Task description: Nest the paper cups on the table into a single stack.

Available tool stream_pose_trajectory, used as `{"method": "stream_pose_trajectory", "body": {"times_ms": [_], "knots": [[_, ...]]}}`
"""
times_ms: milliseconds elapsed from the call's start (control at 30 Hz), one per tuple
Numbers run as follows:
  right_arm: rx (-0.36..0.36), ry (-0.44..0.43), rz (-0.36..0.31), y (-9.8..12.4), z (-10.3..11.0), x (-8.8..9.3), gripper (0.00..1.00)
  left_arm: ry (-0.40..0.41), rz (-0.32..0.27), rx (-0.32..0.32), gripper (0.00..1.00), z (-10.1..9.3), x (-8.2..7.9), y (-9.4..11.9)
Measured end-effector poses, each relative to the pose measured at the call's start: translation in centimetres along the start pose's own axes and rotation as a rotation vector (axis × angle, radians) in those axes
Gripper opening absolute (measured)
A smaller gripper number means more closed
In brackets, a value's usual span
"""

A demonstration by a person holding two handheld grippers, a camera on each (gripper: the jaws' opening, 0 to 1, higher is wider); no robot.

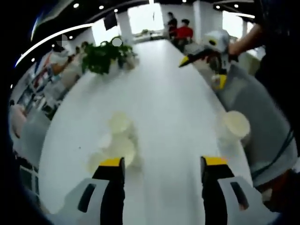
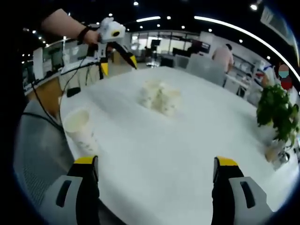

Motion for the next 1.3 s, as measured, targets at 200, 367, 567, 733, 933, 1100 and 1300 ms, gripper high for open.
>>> {"method": "stream_pose_trajectory", "body": {"times_ms": [200, 367, 567, 733, 933, 1100, 1300], "knots": [[0.0, -0.017, -0.007, 0.5, -0.3, 0.4, 1.0, 0.025, 0.064, 0.012, 0.56, 1.2, -0.8, -1.0], [-0.001, -0.013, -0.006, 0.7, -0.3, 0.7, 1.0, -0.056, 0.141, 0.011, 0.48, 2.1, -1.0, -1.8], [0.006, -0.042, -0.008, 0.8, -0.3, 0.9, 1.0, -0.084, 0.184, 0.036, 0.46, 2.4, -1.0, -3.1], [0.001, -0.041, -0.025, 0.7, 0.1, 0.7, 1.0, -0.109, 0.217, 0.051, 0.39, 2.9, -1.2, -4.0], [-0.006, -0.03, -0.062, 0.5, 0.4, 0.0, 1.0, -0.137, 0.256, 0.053, 0.38, 3.7, -1.3, -4.6], [-0.016, -0.034, -0.052, 0.3, 0.4, 0.2, 1.0, -0.128, 0.272, 0.078, 0.31, 4.4, -1.2, -4.9], [-0.022, -0.044, -0.052, 0.2, 0.5, 0.3, 1.0, -0.228, 0.308, 0.08, 0.13, 5.0, -1.2, -5.1]]}}
Point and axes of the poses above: the point that each gripper's makers call its tool centre point, and the gripper's own axes: y roughly backward along the fingers, z roughly to its left, x roughly out of its underside, the point moved 8 cm from there along y, roughly backward along the fingers, and after that the axes turned 10 degrees about y, right-handed, at the moved point
